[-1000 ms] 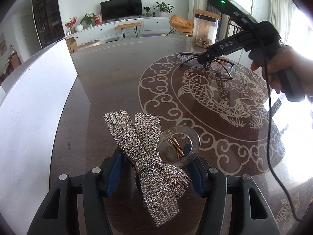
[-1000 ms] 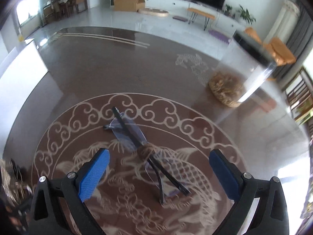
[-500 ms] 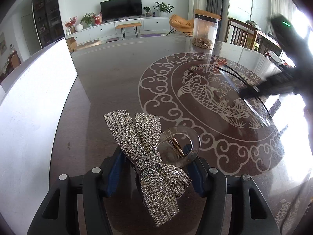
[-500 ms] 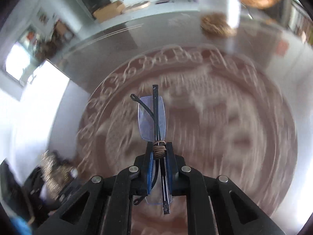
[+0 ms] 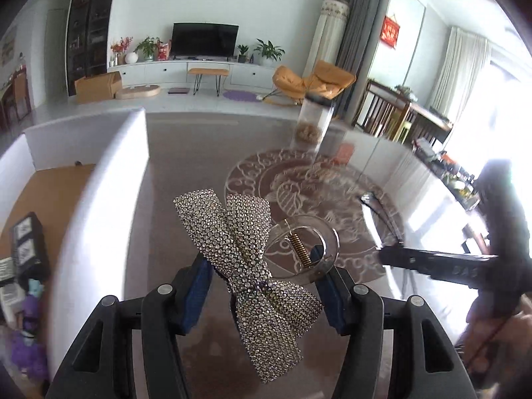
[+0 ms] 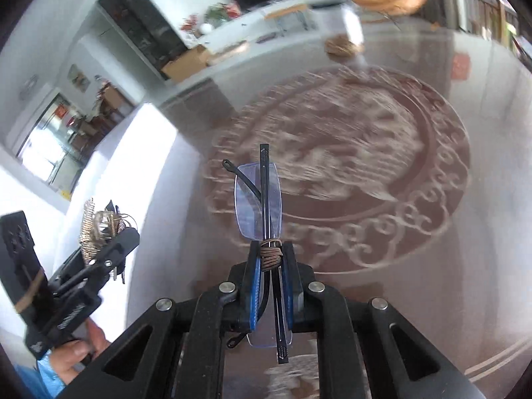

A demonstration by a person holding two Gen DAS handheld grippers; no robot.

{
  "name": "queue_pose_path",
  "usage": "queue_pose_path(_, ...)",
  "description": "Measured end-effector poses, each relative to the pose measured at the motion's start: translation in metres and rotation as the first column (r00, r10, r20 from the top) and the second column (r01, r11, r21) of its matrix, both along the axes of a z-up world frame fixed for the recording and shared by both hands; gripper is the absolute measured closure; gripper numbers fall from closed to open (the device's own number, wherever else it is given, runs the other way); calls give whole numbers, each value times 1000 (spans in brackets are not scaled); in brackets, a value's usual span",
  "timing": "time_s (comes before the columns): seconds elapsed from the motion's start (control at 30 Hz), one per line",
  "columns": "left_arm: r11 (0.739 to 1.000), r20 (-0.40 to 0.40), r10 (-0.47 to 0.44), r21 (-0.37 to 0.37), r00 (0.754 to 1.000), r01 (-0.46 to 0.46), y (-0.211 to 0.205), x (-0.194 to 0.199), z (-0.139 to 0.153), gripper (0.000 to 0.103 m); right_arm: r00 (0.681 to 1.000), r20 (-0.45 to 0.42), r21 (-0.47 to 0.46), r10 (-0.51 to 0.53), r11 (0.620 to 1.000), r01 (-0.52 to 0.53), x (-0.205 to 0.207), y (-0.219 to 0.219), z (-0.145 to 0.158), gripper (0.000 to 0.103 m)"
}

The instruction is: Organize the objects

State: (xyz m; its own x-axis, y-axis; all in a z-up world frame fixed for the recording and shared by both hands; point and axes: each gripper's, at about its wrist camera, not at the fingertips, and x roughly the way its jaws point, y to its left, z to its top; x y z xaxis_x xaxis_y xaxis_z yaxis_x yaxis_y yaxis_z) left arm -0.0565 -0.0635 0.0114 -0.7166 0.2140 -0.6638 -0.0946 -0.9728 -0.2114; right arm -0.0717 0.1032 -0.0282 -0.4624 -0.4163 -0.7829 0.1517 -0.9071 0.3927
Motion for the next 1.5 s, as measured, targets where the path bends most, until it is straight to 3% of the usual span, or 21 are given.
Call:
queue_pose_path(0.07, 999, -8, 33, 24, 999, -33, -28, 14, 25, 45, 998, -42, -20, 48, 999, -49, 8, -24, 24, 91)
queue_pose_path(0.17, 993, -10, 118, -5, 993, -118, -75, 29, 42, 45, 981, -123, -50, 151, 986, -158, 19, -69, 68, 91)
queue_pose_path(0.27, 972, 30, 232, -54, 972, -230, -134, 43, 42, 45, 951, -174, -93, 254, 957, -273, 23, -130, 97, 91)
queue_pose_path(0.37, 934, 85, 347, -124, 934, -335, -191, 54, 28, 45, 917, -192, -103, 349, 922, -373, 21, -190, 111, 91)
queue_pose_path(0.5, 891, 181, 442, -200, 879, -407, -240, 67, 1, 45, 868, -188, -55, 459, 877, -476, 21, -264, 101, 90)
queue_pose_path(0.63, 879, 278, 476, -185, 834, -440, -260, 73, -25, 44, 851, -96, -20, 516, 854, -520, 16, -314, 65, 90)
queue_pose_path(0.7, 879, 306, 477, -172, 824, -445, -263, 73, -30, 42, 838, -50, 13, 544, 839, -544, 17, -331, 46, 89)
queue_pose_path(0.73, 877, 309, 480, -174, 821, -448, -260, 69, -29, 38, 830, -28, 24, 556, 831, -556, 17, -337, 38, 89)
queue_pose_path(0.8, 869, 307, 495, -197, 813, -455, -258, 67, -27, 18, 820, 2, 42, 572, 819, -572, 21, -346, 29, 78)
queue_pose_path(0.87, 863, 298, 504, -220, 811, -455, -254, 64, -22, 15, 817, 2, 49, 577, 816, -576, 23, -349, 27, 36)
queue_pose_path(0.93, 857, 300, 511, -246, 805, -452, -253, 66, -23, 15, 818, -22, 56, 574, 818, -572, 24, -348, 29, 24)
queue_pose_path(1.13, 850, 290, 521, -254, 802, -461, -253, 75, -10, 15, 822, -59, 98, 566, 823, -559, 26, -348, 44, 23)
queue_pose_path(1.23, 821, 283, 567, -274, 773, -502, -252, 81, 7, 15, 826, -66, 108, 560, 827, -552, 29, -342, 54, 20)
queue_pose_path(1.4, 801, 284, 598, -254, 749, -543, -249, 86, 41, 15, 834, -67, 89, 547, 836, -541, 30, -332, 61, 19)
queue_pose_path(1.5, 812, 276, 582, -251, 765, -527, -245, 83, 48, 15, 842, -69, 76, 535, 844, -530, 30, -327, 67, 19)
